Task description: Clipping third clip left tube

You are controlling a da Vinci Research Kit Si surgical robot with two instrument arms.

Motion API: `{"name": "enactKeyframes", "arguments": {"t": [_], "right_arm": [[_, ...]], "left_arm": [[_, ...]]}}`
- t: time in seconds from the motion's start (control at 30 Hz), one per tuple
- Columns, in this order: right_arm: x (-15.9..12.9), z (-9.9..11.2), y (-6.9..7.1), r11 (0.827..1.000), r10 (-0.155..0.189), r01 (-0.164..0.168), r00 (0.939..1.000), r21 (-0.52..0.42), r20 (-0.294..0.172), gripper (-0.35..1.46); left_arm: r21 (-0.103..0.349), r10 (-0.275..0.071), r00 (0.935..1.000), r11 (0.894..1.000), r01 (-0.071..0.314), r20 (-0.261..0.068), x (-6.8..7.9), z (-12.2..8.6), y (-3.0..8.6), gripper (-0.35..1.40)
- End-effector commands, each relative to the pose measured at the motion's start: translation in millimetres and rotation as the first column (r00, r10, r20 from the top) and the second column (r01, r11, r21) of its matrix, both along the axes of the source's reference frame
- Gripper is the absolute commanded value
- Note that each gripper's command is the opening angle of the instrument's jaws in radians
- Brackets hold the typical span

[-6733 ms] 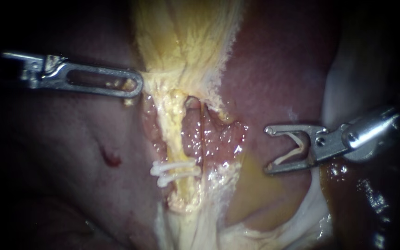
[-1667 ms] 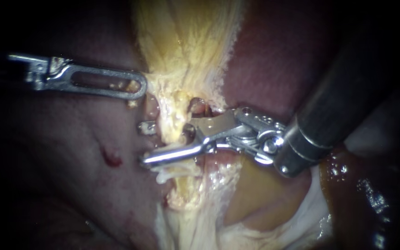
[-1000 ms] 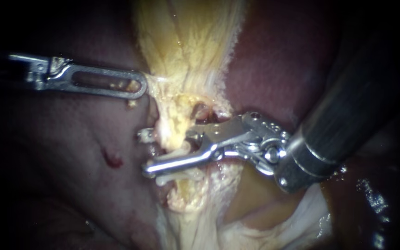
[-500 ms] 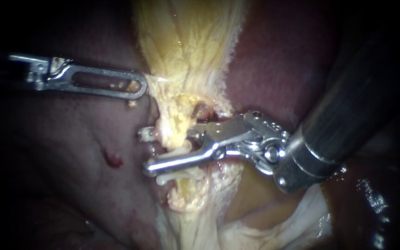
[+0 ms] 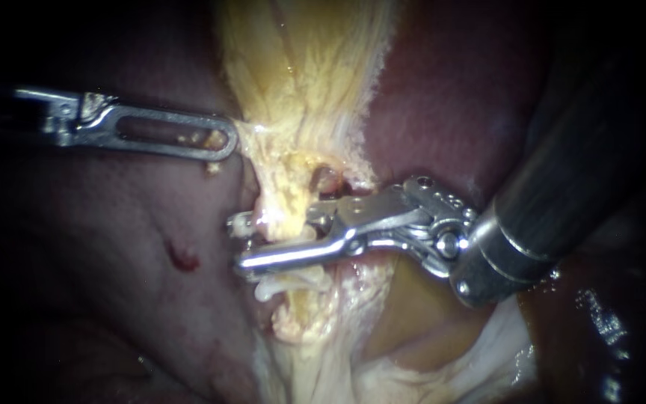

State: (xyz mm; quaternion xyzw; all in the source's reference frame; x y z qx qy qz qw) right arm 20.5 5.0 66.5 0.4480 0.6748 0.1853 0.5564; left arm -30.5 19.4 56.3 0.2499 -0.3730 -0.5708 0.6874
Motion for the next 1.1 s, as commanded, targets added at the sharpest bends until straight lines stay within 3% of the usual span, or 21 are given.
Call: {"name": "enactKeyframes", "arguments": {"t": [0.03,0.33,0.53,0.67,1.1], "right_arm": [[0.0,0.0,0.0,1.0,-0.001,0.001,1.0,0.0,-0.001,0.03],[0.0,0.3,-0.4,1.0,-0.013,0.013,0.9999,-0.002,-0.011,-0.35],[-0.1,0.5,-0.4,1.0,-0.013,0.013,0.9999,-0.003,-0.01,-0.35],[0.0,0.5,-0.4,0.999,-0.025,0.025,0.9996,-0.028,0.017,-0.35],[-0.1,1.1,-0.1,0.999,-0.021,0.022,0.9996,-0.029,0.018,-0.35]], "left_arm": [[0.0,0.0,1.0,1.0,0.0,0.0,0.0,0.0,0.0,-0.35],[0.0,0.0,1.0,1.0,0.0,0.0,0.0,0.0,0.0,-0.35],[0.0,0.0,1.0,1.0,0.0,0.0,0.0,0.0,0.0,-0.35],[0.0,0.0,1.0,1.0,0.0,0.0,0.0,0.0,0.0,-0.35],[0.0,0.0,1.0,1.0,0.0,0.0,0.0,0.0,0.1,-0.35]]}}
